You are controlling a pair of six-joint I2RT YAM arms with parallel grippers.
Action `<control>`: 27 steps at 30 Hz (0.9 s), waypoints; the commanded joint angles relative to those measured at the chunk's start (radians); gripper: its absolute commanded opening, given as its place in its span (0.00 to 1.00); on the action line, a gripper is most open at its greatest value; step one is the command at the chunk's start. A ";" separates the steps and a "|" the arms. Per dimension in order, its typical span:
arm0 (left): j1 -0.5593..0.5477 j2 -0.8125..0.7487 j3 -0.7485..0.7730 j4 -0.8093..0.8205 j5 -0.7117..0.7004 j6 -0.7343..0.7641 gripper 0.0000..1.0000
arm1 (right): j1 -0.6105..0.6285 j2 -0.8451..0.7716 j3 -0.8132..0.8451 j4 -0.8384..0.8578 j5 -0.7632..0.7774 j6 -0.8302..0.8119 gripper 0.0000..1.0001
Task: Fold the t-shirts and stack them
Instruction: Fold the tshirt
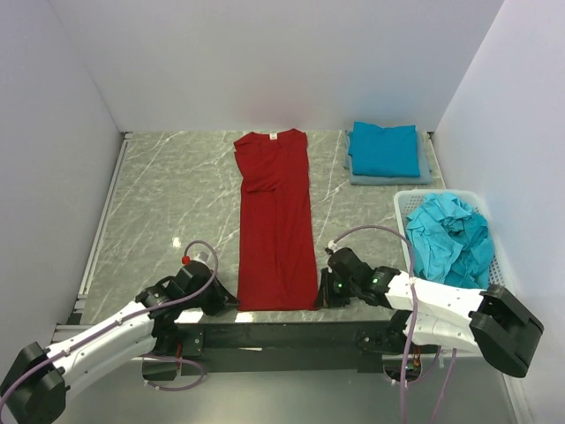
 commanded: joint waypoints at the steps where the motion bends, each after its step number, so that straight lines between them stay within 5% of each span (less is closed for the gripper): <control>1: -0.003 -0.043 -0.002 -0.036 0.030 0.013 0.00 | 0.033 -0.049 -0.019 -0.082 0.006 0.009 0.00; 11: -0.011 -0.029 0.016 0.170 0.047 0.038 0.00 | 0.035 -0.099 0.084 -0.139 0.122 -0.022 0.00; 20: -0.008 -0.012 0.100 0.187 -0.127 0.040 0.00 | 0.003 -0.040 0.234 -0.172 0.245 -0.058 0.00; 27: 0.002 0.165 0.248 0.205 -0.193 0.142 0.00 | -0.043 0.042 0.377 -0.183 0.312 -0.146 0.00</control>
